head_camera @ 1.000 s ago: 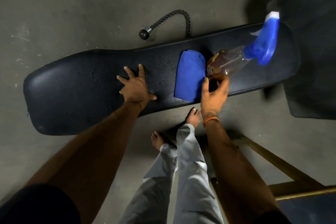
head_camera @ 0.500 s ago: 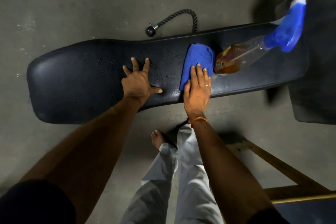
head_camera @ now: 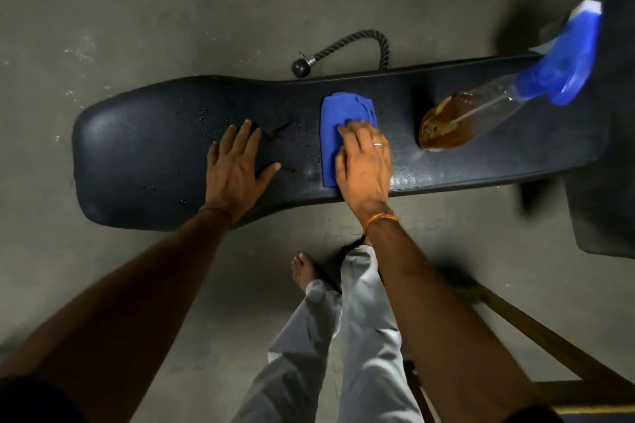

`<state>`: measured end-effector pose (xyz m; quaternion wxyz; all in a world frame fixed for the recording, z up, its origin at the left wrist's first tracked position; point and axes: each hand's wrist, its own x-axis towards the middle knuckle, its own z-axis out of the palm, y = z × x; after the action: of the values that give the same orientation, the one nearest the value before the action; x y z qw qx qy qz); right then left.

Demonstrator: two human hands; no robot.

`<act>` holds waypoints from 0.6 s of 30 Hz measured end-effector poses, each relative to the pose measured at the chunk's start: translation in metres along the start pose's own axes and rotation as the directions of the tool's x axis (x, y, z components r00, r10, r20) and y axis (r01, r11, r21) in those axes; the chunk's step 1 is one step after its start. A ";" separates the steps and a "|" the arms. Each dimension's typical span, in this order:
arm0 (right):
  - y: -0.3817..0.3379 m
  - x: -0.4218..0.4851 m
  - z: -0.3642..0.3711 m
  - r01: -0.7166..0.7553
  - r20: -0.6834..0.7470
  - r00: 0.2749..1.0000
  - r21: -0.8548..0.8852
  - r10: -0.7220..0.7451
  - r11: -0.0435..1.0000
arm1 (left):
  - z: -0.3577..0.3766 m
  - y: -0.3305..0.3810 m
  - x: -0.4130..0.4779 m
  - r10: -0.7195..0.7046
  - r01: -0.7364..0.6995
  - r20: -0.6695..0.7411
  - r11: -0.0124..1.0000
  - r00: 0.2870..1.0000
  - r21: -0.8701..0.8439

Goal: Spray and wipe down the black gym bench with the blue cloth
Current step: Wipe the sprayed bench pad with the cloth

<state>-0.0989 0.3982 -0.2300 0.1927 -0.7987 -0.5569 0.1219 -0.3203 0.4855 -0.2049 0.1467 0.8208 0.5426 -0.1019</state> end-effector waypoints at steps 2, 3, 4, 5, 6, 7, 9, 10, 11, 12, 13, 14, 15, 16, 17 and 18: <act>-0.002 0.016 0.007 0.005 0.050 0.999 -0.064 -0.002 0.998 | 0.004 -0.016 0.004 0.041 -0.041 -0.011 0.999 0.999 0.018; -0.003 0.022 0.014 -0.002 0.091 0.996 -0.108 0.012 0.994 | 0.005 -0.021 0.010 0.060 -0.060 -0.012 0.998 0.998 0.023; -0.004 0.025 0.021 -0.020 0.123 0.992 -0.146 0.038 0.989 | 0.006 -0.022 0.019 0.072 -0.072 -0.013 0.997 0.997 0.025; -0.006 0.025 0.028 -0.046 0.136 0.988 -0.170 0.070 0.984 | 0.007 -0.021 0.028 0.076 -0.076 -0.016 0.997 0.997 0.024; -0.009 0.021 0.034 -0.068 0.136 0.986 -0.186 0.095 0.980 | 0.009 -0.019 0.037 0.075 -0.075 -0.020 0.997 0.997 0.022; -0.014 0.013 0.037 -0.069 0.133 0.986 -0.200 0.097 0.977 | 0.012 -0.015 0.044 0.073 -0.073 -0.026 0.997 0.997 0.020; -0.024 -0.007 0.042 -0.003 0.157 0.987 -0.209 0.037 0.978 | 0.020 -0.010 0.050 0.063 -0.062 -0.052 0.998 0.997 0.021; -0.027 -0.016 0.044 0.032 0.182 0.983 -0.203 0.006 0.979 | 0.024 -0.010 0.049 0.056 -0.054 -0.070 0.998 0.996 0.028; -0.028 -0.022 0.044 0.057 0.206 0.978 -0.200 -0.015 0.978 | 0.027 -0.009 0.047 0.048 -0.045 -0.089 0.998 0.995 0.037; -0.027 -0.022 0.044 0.076 0.224 0.974 -0.210 -0.028 0.975 | 0.030 -0.010 0.046 0.043 -0.039 -0.108 0.998 0.993 0.045; -0.028 -0.018 0.043 0.088 0.229 0.973 -0.226 -0.035 0.970 | 0.032 -0.011 0.046 0.043 -0.037 -0.124 0.998 0.991 0.047; -0.028 -0.008 0.041 0.098 0.223 0.974 -0.243 -0.043 0.965 | 0.034 -0.012 0.047 0.043 -0.038 -0.134 0.998 0.990 0.044; -0.029 0.007 0.041 0.105 0.208 0.977 -0.254 -0.051 0.962 | 0.035 -0.012 0.048 0.045 -0.040 -0.139 0.998 0.989 0.040; -0.031 0.027 0.044 0.107 0.184 0.981 -0.257 -0.060 0.960 | 0.036 -0.013 0.049 0.048 -0.043 -0.142 0.998 0.989 0.041; -0.034 0.049 0.047 0.098 0.161 0.985 -0.252 -0.058 0.963 | 0.037 -0.014 0.049 0.051 -0.045 -0.146 0.998 0.988 0.043; -0.037 0.071 0.050 0.082 0.138 0.989 -0.242 -0.049 0.967 | 0.039 -0.015 0.050 0.052 -0.046 -0.150 0.998 0.987 0.045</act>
<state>-0.1256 0.4846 -0.2573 0.0589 -0.7879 -0.6052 0.0972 -0.3152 0.5203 -0.2595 0.0905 0.8421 0.5295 -0.0472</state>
